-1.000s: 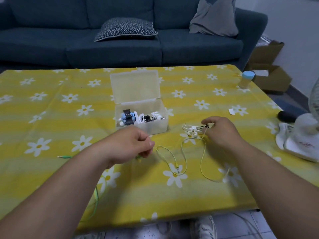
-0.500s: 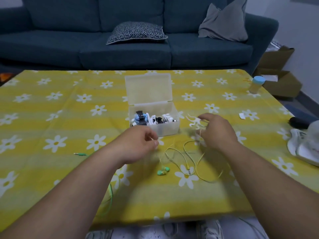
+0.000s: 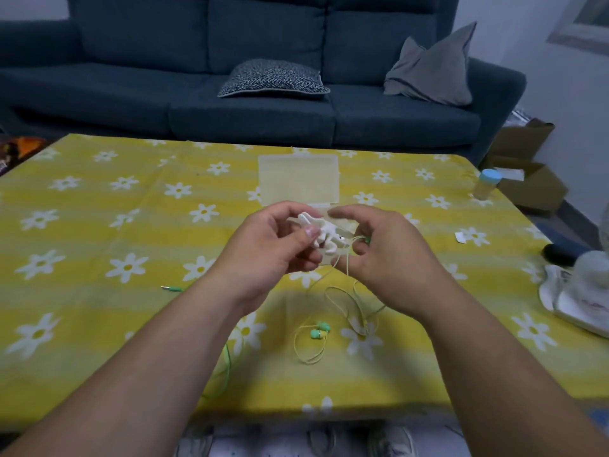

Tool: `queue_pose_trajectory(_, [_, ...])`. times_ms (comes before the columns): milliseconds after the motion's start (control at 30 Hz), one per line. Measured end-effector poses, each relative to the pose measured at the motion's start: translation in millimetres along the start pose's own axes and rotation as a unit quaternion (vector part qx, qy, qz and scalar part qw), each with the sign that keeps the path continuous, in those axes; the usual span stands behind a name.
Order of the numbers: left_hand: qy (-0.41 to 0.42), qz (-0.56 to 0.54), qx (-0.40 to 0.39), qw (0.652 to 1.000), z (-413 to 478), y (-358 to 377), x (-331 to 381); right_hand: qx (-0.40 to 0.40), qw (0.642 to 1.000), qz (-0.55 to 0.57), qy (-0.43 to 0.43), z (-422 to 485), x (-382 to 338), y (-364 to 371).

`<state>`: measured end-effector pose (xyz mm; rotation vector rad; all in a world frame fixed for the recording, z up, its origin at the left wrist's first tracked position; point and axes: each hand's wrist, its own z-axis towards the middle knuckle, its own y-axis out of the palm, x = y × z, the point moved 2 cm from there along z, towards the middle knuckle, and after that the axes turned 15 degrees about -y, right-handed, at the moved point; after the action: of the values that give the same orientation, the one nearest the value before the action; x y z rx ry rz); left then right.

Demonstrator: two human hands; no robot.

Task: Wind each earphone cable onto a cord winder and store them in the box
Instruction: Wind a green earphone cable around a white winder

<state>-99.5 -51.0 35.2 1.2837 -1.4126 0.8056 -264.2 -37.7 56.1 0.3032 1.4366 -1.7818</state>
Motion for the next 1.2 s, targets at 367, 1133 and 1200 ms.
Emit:
queue_pose_trajectory(367, [-0.087,-0.018,0.031,0.996,14.5,-16.4,-4.8,-0.03,0.998,-0.059,0.002,12.5,-3.5,0.0])
queue_pose_trajectory(1133, [-0.042,0.08,0.013,0.996,18.2,-7.2,1.2,0.045,0.996,0.078,0.016,22.5,4.6,2.4])
queue_pose_trajectory(1200, [-0.04,0.085,0.005,0.996,16.5,-7.0,1.8,0.042,0.996,0.079,0.018,21.6,4.9,2.7])
